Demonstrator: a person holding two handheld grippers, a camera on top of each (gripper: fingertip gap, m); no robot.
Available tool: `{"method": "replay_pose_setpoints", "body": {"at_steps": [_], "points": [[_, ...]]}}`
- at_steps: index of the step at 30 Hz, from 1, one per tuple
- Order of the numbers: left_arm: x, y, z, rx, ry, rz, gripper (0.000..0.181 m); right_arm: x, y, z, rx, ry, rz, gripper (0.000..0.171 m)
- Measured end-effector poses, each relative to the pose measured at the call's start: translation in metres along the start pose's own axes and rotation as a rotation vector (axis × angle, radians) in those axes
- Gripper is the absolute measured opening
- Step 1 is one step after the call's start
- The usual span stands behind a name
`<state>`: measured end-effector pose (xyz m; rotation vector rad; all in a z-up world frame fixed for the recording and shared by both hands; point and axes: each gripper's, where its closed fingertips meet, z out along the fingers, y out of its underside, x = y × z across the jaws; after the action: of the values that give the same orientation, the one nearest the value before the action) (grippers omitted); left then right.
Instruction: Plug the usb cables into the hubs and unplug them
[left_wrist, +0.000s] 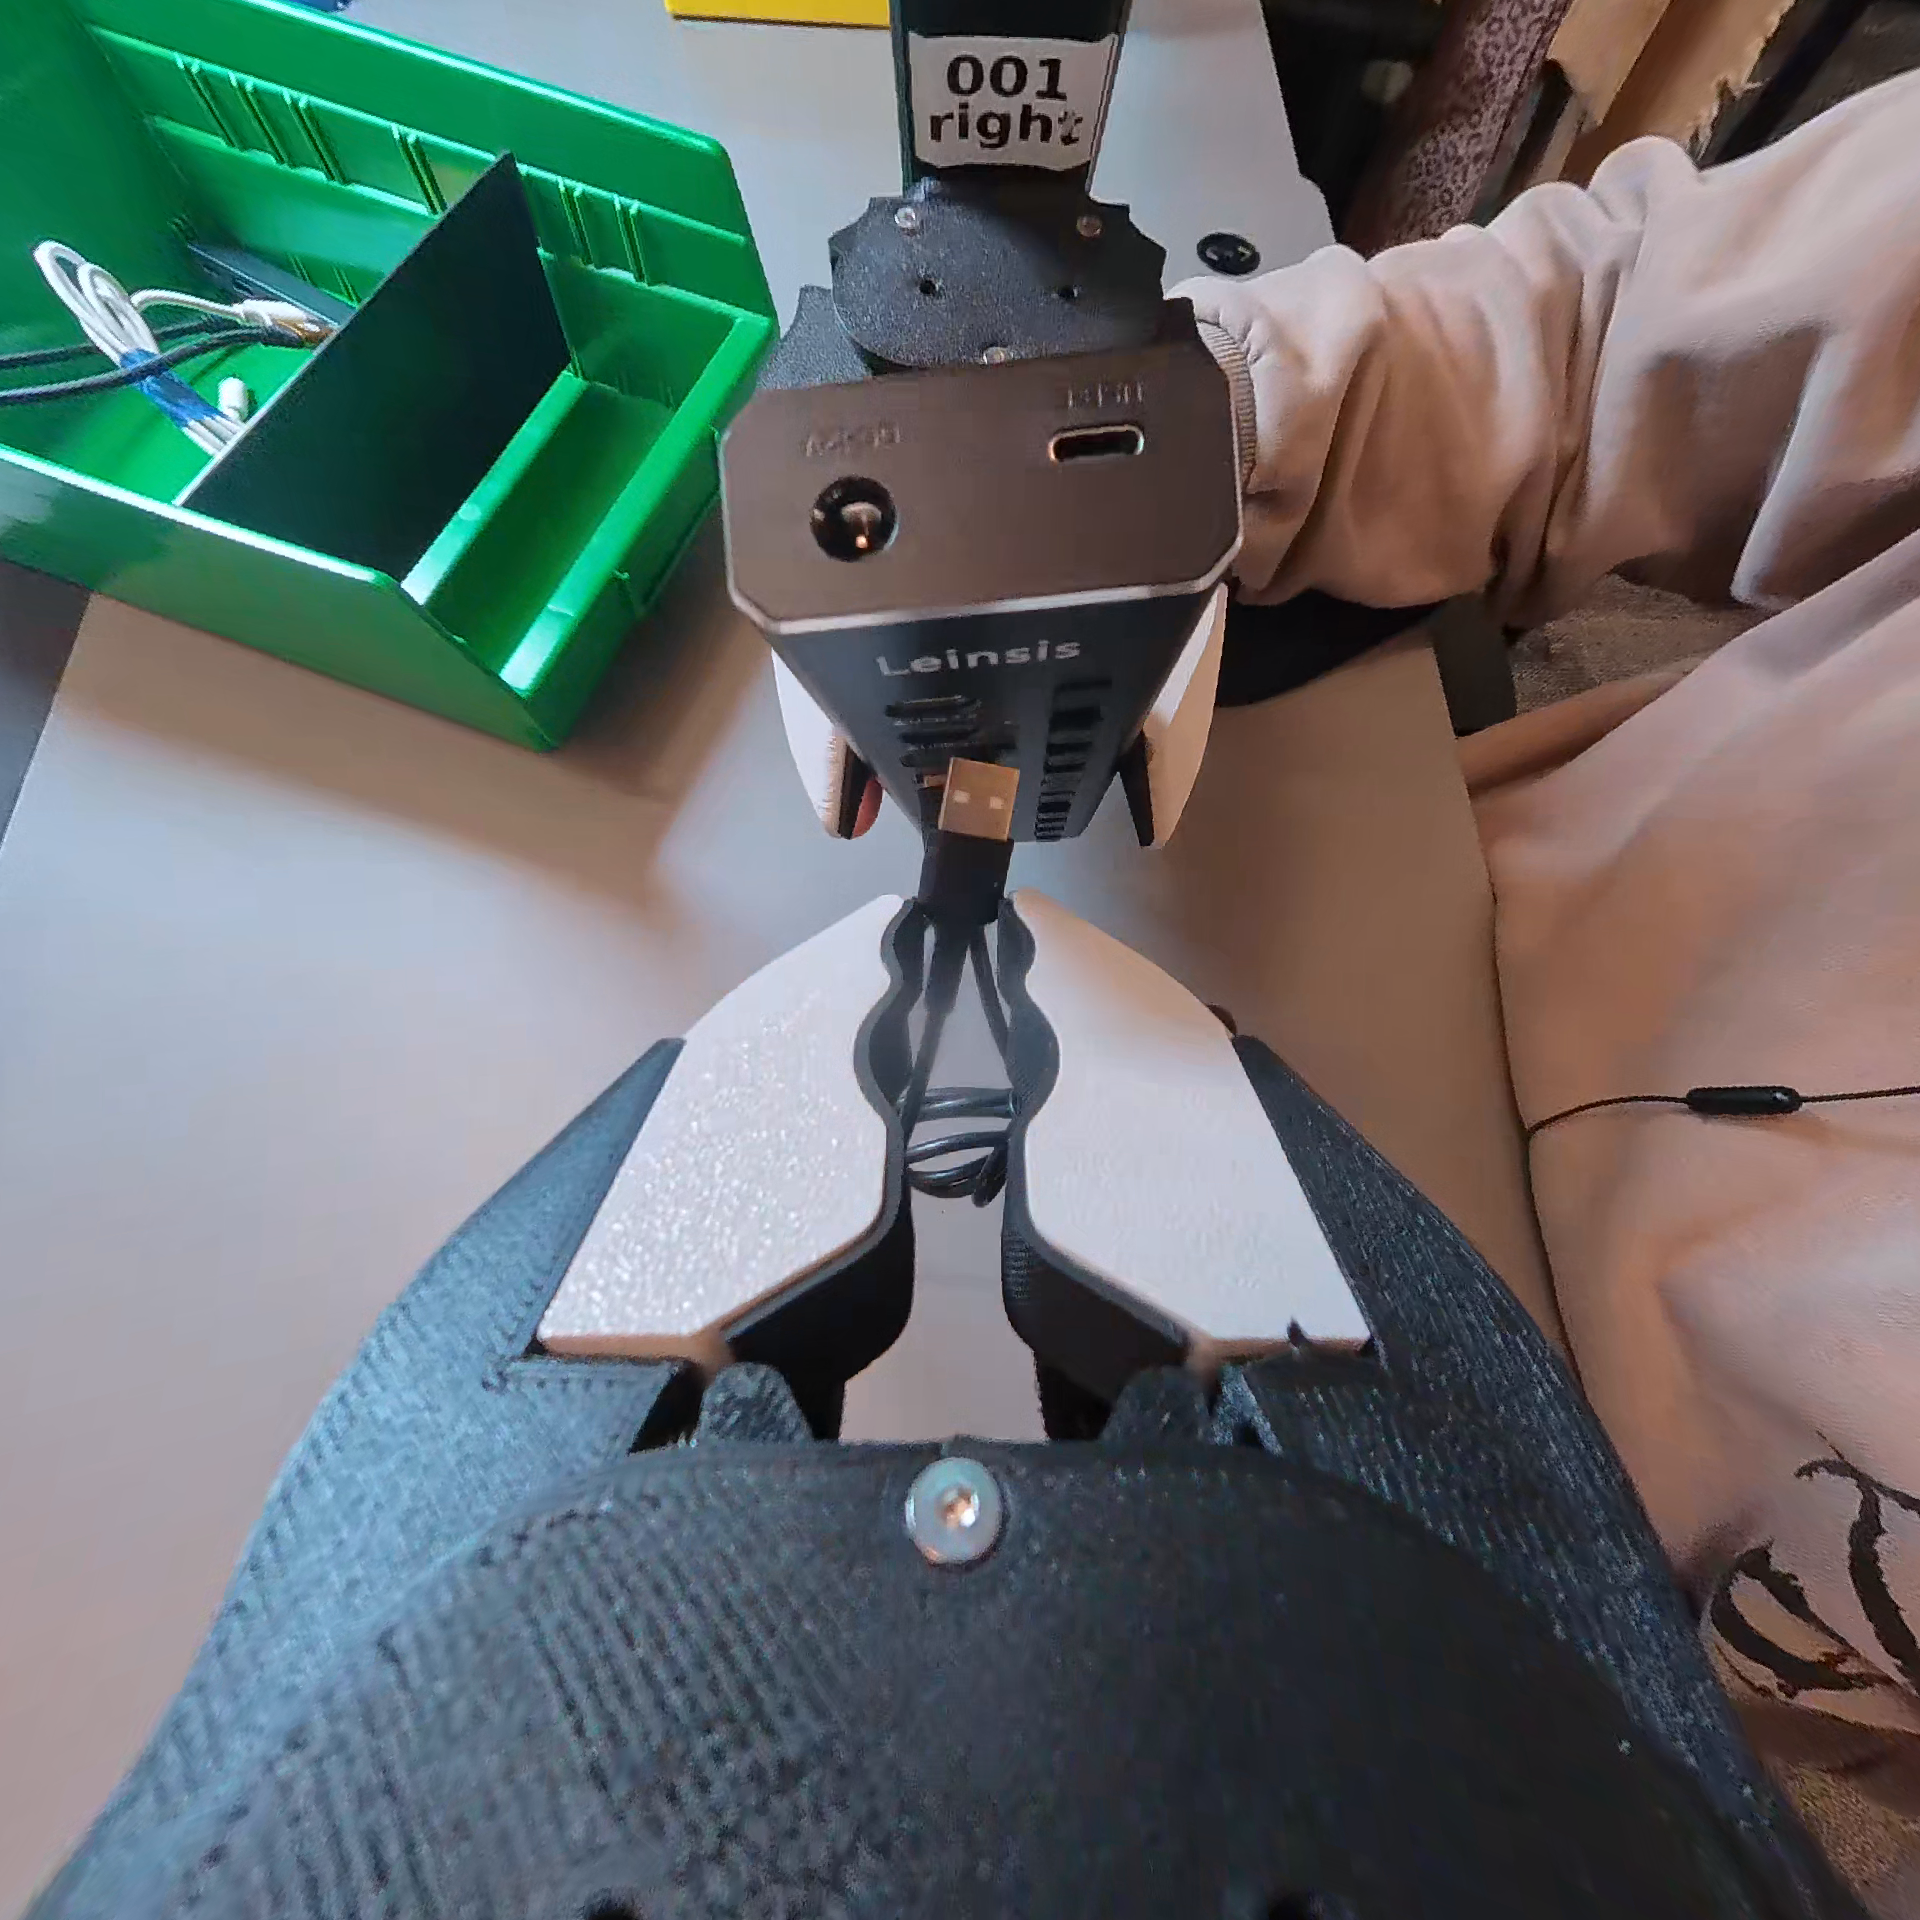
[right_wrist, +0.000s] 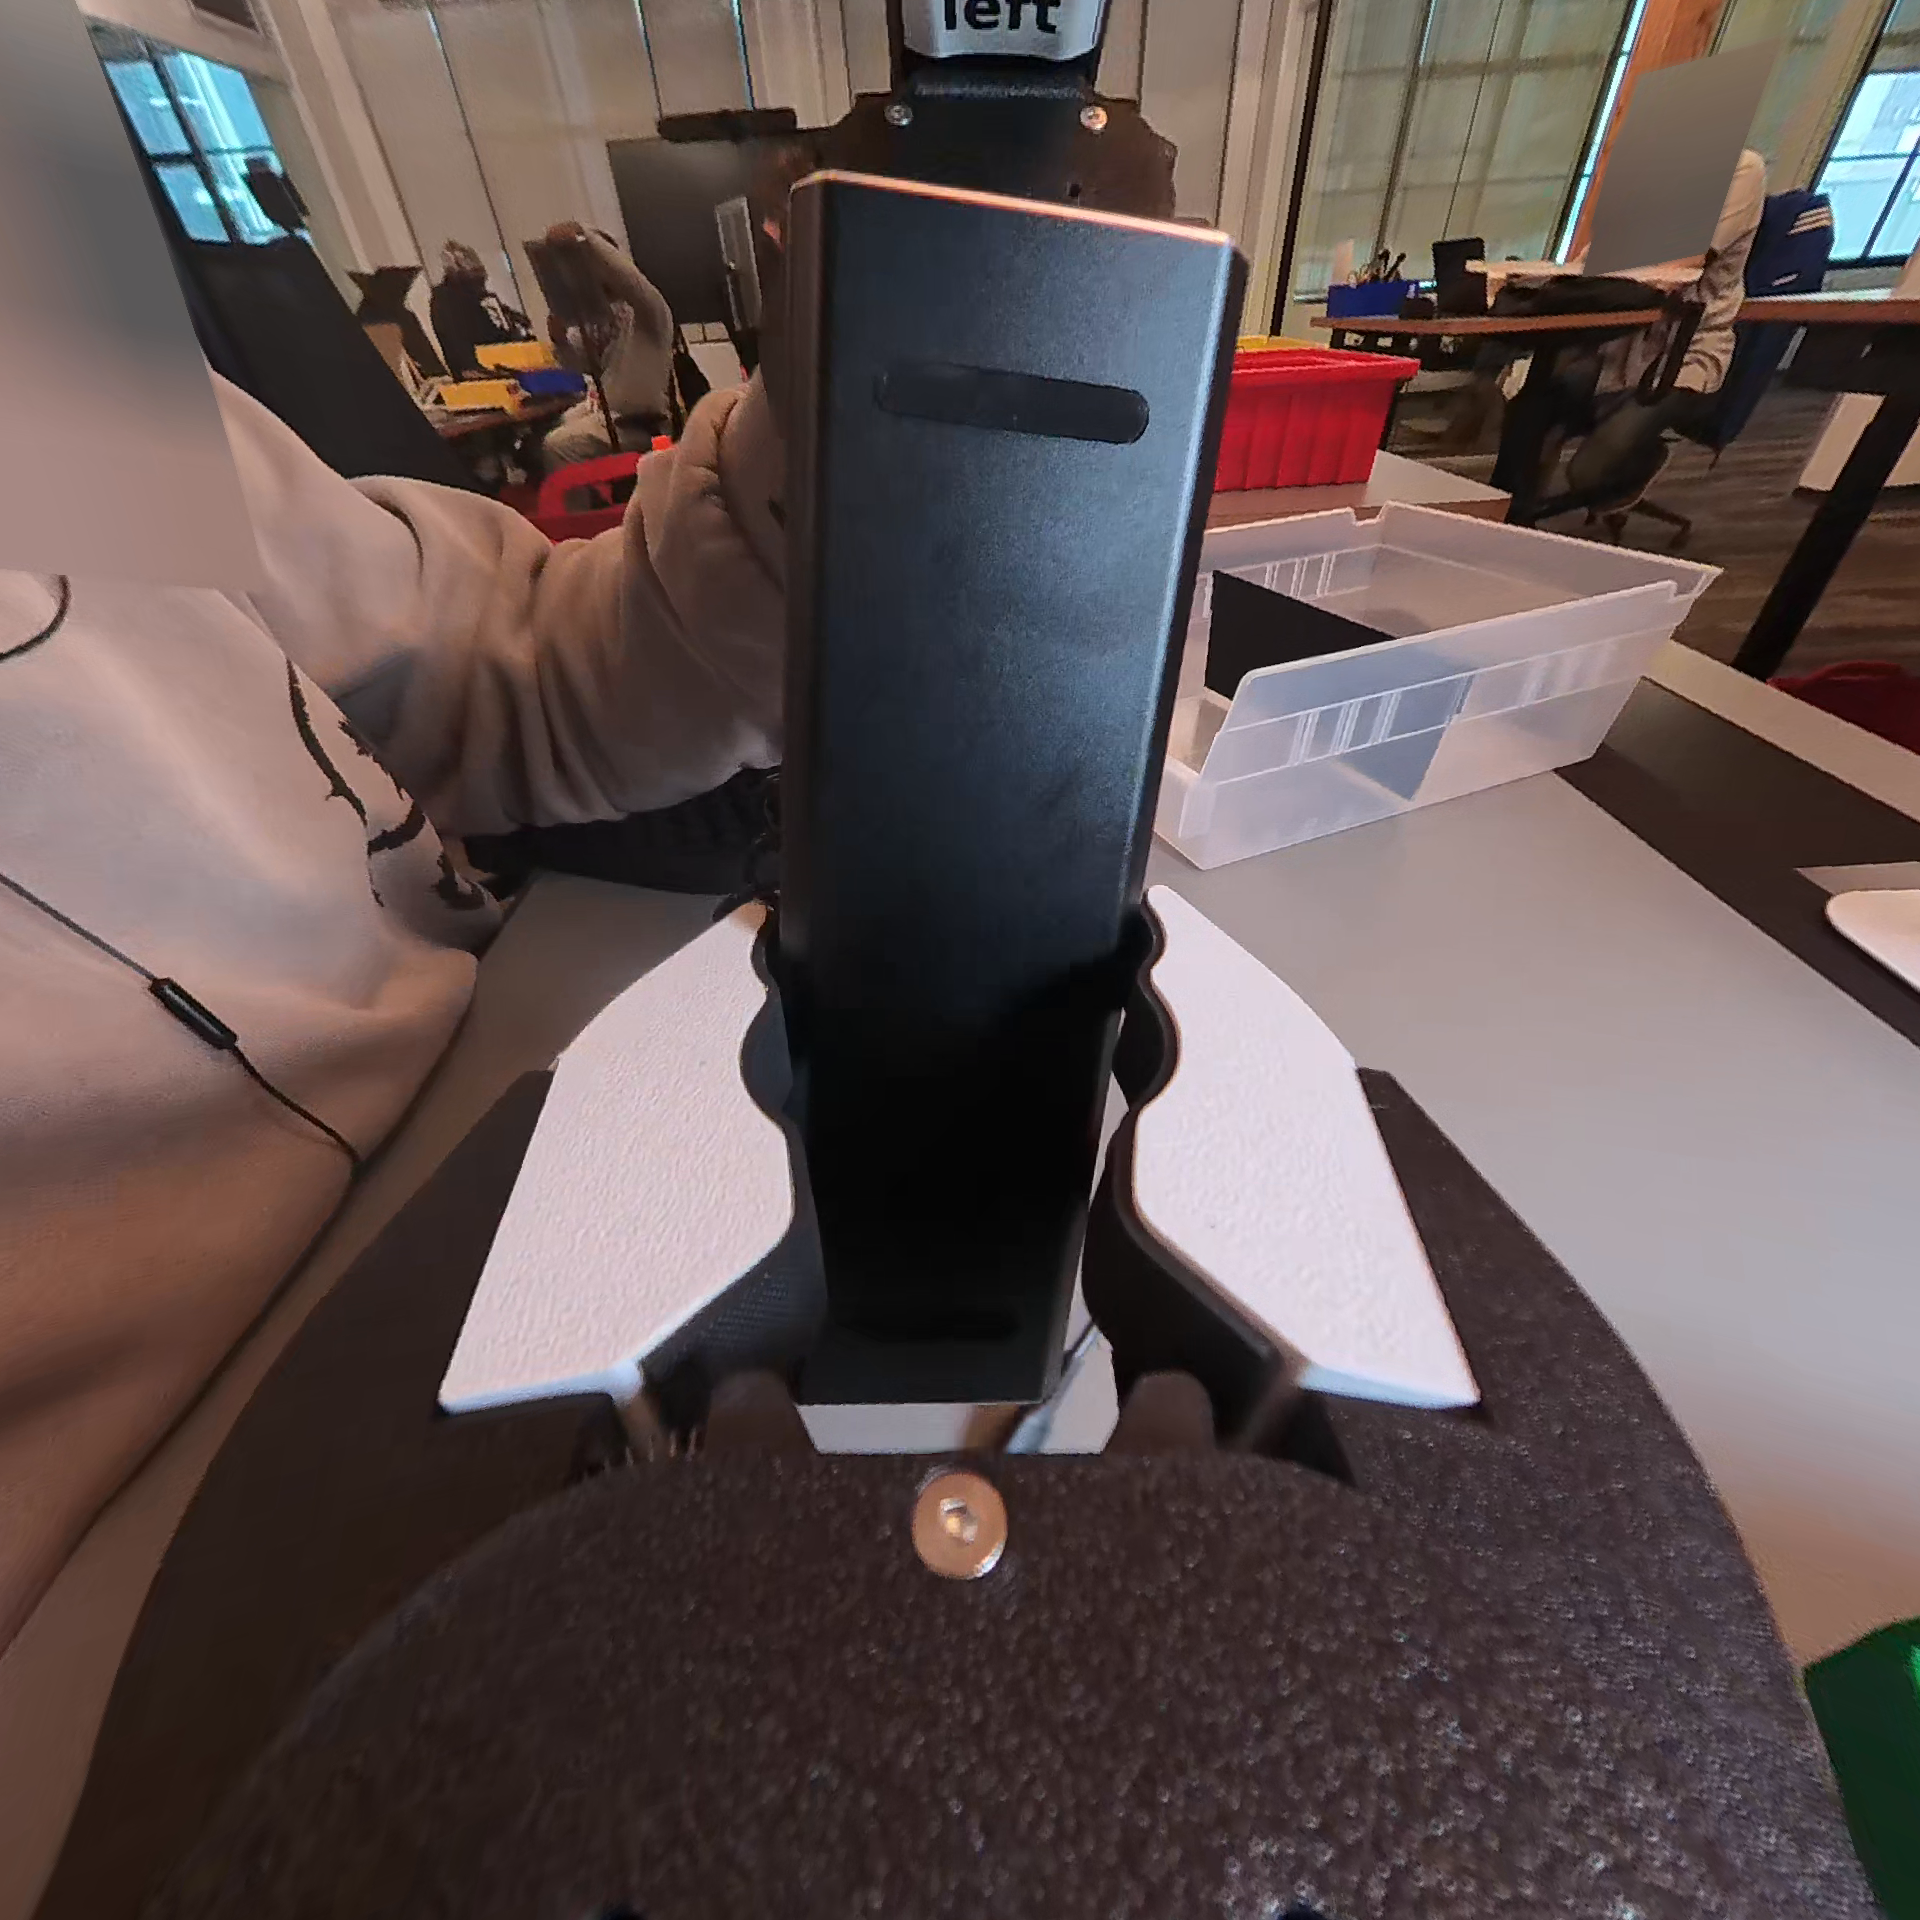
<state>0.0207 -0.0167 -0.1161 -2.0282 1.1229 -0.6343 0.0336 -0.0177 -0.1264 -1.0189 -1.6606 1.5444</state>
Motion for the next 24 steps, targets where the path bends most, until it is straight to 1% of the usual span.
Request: {"method": "replay_pose_setpoints", "body": {"at_steps": [5,10,17,21,24], "points": [[-0.001,0.004,0.002,-0.011,0.001,-0.011,0.014,-0.001,0.005,0.001,-0.025,0.004,-0.025,0.061],[-0.001,0.009,0.006,-0.015,0.028,-0.072,0.014,0.000,0.012,0.003,-0.085,0.041,-0.109,0.061],[0.000,0.024,0.014,-0.072,0.059,-0.105,0.013,0.005,0.036,0.006,-0.324,0.138,-0.271,0.061],[0.006,0.028,0.020,-0.099,0.086,-0.096,0.013,0.000,0.049,0.006,-0.445,0.124,-0.257,0.061],[0.005,0.029,0.020,-0.104,0.075,-0.100,0.013,-0.002,0.035,0.008,-0.346,0.105,-0.217,0.061]]}}
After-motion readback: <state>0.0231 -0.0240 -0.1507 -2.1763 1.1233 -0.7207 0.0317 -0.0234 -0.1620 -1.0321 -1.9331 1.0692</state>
